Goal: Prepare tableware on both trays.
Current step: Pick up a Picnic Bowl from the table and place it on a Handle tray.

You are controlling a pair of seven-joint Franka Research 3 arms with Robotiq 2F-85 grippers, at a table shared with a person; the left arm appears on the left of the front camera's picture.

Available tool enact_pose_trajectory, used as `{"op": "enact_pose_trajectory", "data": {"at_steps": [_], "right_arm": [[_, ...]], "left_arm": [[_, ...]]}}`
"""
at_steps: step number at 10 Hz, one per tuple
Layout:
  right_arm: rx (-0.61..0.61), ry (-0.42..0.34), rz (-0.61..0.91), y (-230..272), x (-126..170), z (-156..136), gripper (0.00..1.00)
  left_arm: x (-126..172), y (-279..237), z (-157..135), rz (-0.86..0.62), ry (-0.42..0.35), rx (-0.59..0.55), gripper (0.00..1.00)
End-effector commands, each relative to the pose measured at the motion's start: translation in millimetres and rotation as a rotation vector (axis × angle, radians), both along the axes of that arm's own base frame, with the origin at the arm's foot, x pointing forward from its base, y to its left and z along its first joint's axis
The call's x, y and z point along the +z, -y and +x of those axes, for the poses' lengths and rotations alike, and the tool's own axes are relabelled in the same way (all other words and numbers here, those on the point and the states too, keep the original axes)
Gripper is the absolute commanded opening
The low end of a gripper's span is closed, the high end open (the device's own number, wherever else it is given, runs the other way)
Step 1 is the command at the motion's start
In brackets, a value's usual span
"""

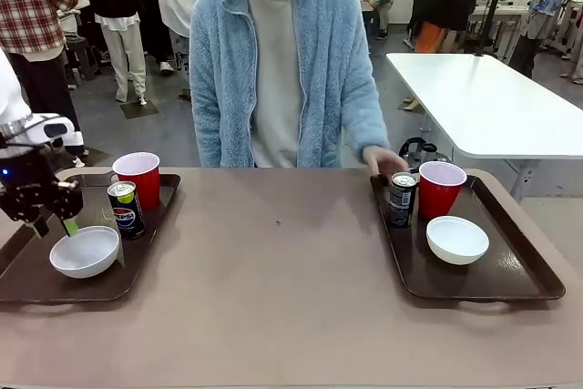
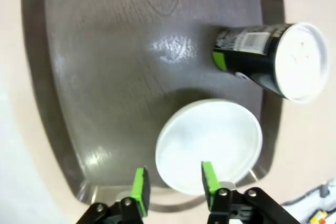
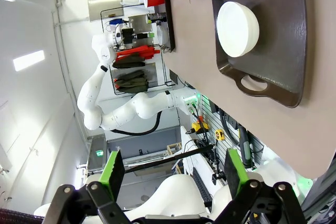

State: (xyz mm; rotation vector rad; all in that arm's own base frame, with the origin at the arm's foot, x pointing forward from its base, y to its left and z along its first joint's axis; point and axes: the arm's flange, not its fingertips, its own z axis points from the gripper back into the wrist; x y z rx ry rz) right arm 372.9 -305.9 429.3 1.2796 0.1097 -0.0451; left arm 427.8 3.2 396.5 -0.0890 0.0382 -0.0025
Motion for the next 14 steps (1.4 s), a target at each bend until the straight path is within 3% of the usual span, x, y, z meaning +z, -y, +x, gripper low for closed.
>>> {"op": "enact_pose_trajectory", "data": {"at_steps": [1,3,4,6,7,8,13,14], "right_arm": [[0.001,-0.006,-0.002,-1,2,-1,1.0],[0.001,-0.006,-0.002,-1,2,-1,1.0],[0.001,-0.006,-0.002,-1,2,-1,1.0],[0.001,-0.006,-0.002,-1,2,-1,1.0],[0.001,-0.006,-0.002,-1,2,-1,1.0],[0.001,-0.006,-0.002,-1,2,-1,1.0],[0.001,-0.006,-0.002,-1,2,-1,1.0],[0.001,-0.006,-0.002,-1,2,-1,1.0]], "left_arm": [[34,10,-5,-0.014,-0.013,-0.013,1.0],[63,19,-9,-0.006,-0.029,-0.053,1.0],[76,23,-9,0.009,-0.024,-0.063,0.84],[98,30,-9,0.052,0.019,-0.063,1.0],[103,30,-9,0.066,0.051,-0.039,1.0],[92,27,-9,0.014,0.004,-0.078,1.0],[92,28,-9,0.026,0.003,-0.071,0.98],[108,-2,2,-0.153,-0.012,-0.054,1.0]]}}
